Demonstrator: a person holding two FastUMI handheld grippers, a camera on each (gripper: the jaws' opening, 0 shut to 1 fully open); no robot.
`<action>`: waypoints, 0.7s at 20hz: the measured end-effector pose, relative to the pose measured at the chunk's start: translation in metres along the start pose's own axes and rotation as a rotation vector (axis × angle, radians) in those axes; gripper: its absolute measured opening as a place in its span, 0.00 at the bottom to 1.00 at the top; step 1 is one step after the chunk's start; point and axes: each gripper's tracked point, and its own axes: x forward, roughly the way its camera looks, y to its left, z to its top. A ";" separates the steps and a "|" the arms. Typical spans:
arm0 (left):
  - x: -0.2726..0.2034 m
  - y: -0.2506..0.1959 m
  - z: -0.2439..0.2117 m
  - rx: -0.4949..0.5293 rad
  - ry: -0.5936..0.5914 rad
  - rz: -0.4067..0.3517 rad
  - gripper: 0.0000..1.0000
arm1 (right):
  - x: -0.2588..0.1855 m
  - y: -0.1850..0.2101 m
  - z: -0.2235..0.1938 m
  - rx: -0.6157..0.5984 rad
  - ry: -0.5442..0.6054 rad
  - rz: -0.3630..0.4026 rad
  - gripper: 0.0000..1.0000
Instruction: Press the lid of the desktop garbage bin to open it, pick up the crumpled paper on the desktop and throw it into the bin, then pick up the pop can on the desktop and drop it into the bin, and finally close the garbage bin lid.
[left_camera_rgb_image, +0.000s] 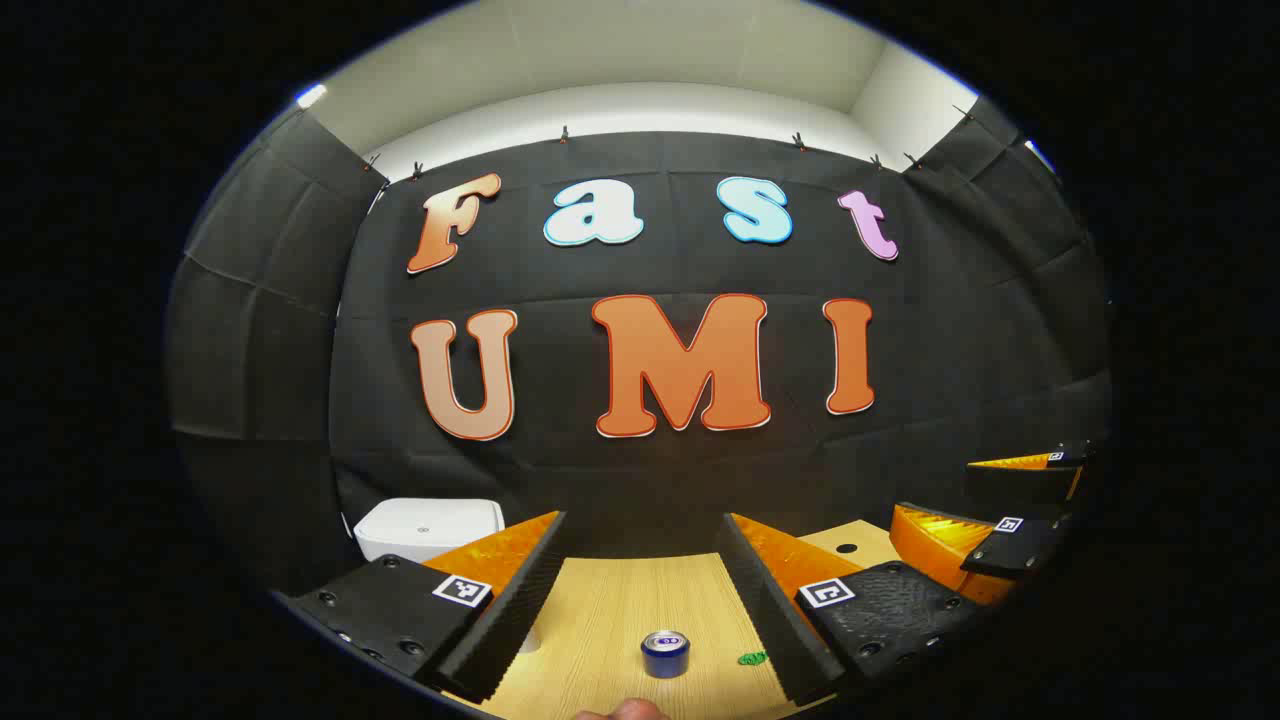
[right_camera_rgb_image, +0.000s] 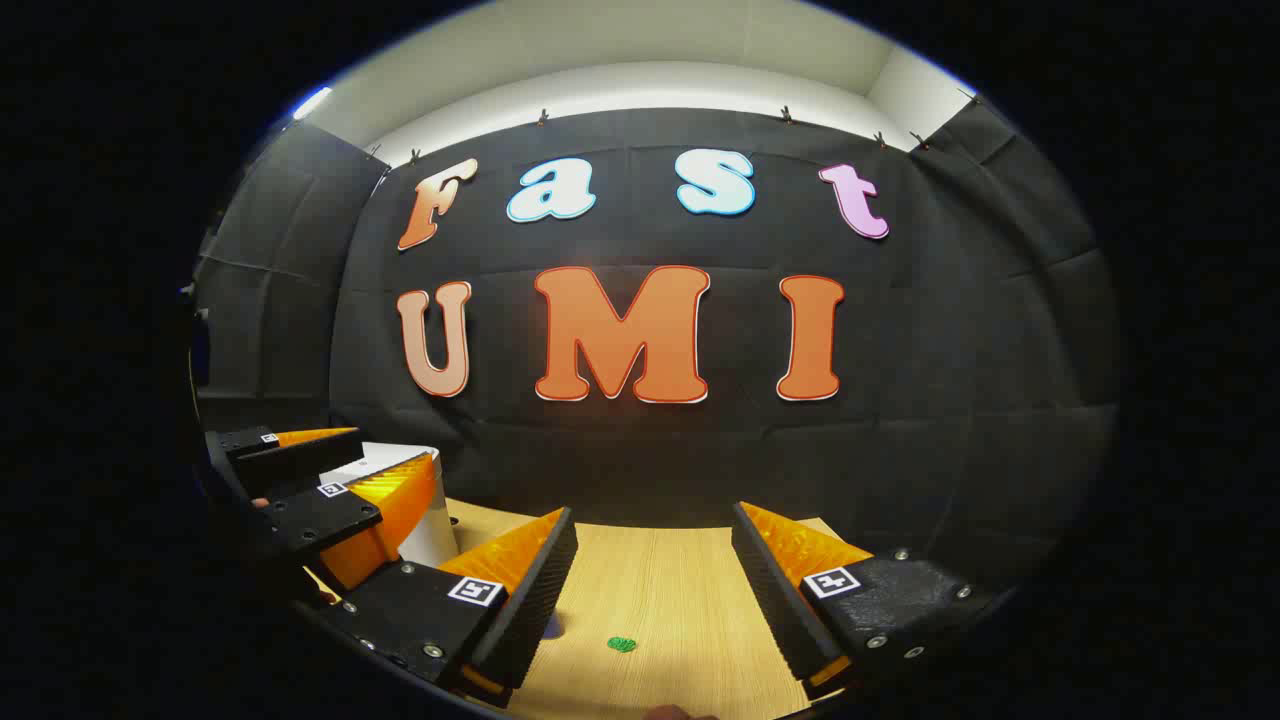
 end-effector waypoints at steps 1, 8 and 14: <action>0.000 0.000 -0.002 0.002 0.001 0.001 0.99 | 0.000 0.001 -0.001 -0.002 0.000 0.002 0.93; 0.002 0.003 -0.006 0.009 0.009 0.010 0.99 | 0.002 -0.005 -0.004 -0.001 0.002 -0.023 0.93; 0.004 0.009 -0.008 0.007 0.011 0.025 0.96 | 0.005 -0.009 -0.005 -0.001 0.008 -0.043 0.93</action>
